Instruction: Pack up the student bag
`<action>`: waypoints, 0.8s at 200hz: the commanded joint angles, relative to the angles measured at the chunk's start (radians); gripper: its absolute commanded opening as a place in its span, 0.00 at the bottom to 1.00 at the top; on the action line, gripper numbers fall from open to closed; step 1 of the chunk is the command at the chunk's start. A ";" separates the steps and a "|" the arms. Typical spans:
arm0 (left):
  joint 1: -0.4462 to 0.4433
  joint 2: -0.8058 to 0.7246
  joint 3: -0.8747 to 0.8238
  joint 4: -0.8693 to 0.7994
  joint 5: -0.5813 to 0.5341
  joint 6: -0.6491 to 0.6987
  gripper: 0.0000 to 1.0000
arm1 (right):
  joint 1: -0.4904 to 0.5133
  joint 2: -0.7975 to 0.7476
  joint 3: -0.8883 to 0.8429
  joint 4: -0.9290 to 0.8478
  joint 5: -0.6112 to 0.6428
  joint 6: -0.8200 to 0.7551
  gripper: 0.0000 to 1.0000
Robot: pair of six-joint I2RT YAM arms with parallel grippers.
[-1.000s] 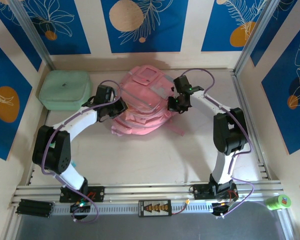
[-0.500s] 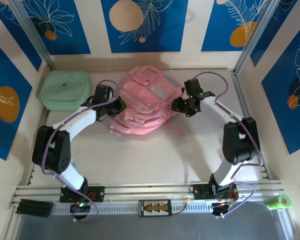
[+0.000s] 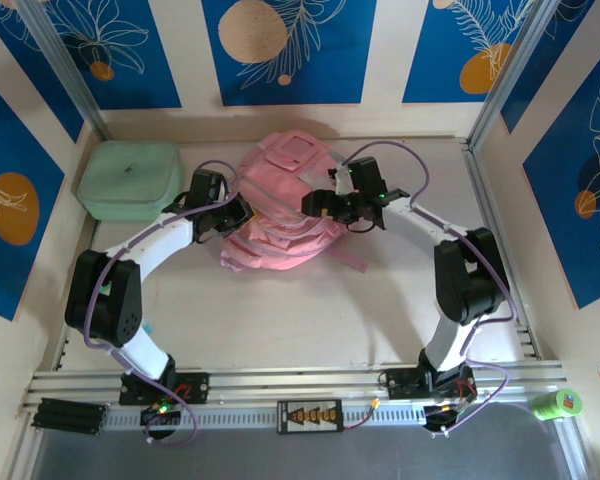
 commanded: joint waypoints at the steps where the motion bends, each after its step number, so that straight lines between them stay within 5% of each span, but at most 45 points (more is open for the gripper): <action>1: -0.017 0.010 0.017 0.055 0.052 0.006 0.00 | 0.010 0.028 0.054 0.030 -0.006 0.000 0.85; 62: -0.031 0.031 0.027 0.093 0.068 -0.025 0.00 | 0.009 0.104 0.105 -0.017 -0.055 -0.002 0.81; 160: -0.038 0.049 0.041 0.130 0.057 -0.045 0.00 | 0.101 -0.043 -0.033 -0.127 -0.061 -0.102 0.73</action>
